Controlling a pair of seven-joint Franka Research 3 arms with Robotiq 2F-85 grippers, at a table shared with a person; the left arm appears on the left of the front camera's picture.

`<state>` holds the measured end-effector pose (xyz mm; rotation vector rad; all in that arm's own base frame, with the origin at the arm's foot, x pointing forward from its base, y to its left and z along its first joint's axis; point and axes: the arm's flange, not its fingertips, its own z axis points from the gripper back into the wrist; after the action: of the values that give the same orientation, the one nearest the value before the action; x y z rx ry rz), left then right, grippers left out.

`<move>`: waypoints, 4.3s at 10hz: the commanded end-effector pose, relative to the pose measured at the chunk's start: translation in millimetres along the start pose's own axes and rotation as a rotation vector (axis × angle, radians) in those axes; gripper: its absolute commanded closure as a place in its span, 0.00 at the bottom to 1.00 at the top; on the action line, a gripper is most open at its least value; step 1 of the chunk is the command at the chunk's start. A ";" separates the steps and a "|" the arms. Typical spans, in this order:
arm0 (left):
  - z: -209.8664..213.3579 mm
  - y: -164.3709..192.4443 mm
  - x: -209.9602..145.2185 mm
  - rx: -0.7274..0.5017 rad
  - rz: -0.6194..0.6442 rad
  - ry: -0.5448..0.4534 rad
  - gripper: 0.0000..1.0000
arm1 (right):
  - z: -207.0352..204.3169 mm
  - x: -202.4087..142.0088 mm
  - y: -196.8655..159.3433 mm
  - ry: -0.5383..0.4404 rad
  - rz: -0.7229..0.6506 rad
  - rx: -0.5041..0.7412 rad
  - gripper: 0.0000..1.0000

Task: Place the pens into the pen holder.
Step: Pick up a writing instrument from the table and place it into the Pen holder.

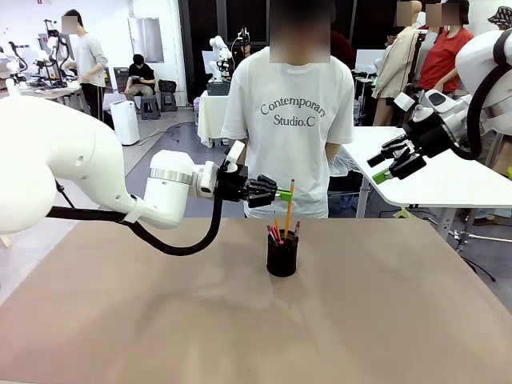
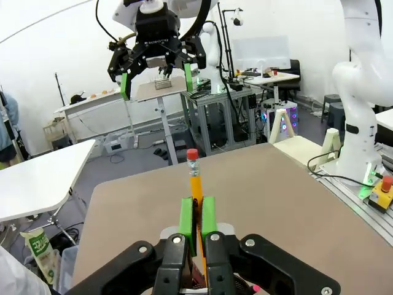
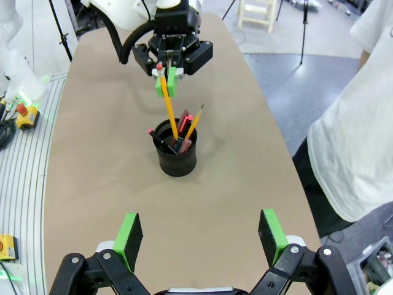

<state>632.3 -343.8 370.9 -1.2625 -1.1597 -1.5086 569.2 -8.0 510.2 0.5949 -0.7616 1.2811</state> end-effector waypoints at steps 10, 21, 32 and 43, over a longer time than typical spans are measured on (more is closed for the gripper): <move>-2.8 2.1 -26.8 -0.054 0.000 -0.042 0.18 | 1.4 1.9 0.0 0.000 0.004 -0.003 0.00; -5.8 0.1 -24.2 -0.045 0.007 -0.033 0.00 | 1.4 1.9 0.0 0.000 0.004 -0.003 0.00; 61.9 -78.4 69.1 0.065 0.244 0.322 0.00 | 1.4 1.9 0.0 0.000 0.004 -0.003 0.00; 152.3 -117.0 151.3 0.376 0.376 0.597 0.00 | 1.4 1.9 0.0 0.000 0.004 -0.003 0.00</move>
<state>538.2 -175.9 515.6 -0.6742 -0.7408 -1.2119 569.3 -8.2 510.1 0.5950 -0.7615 1.2807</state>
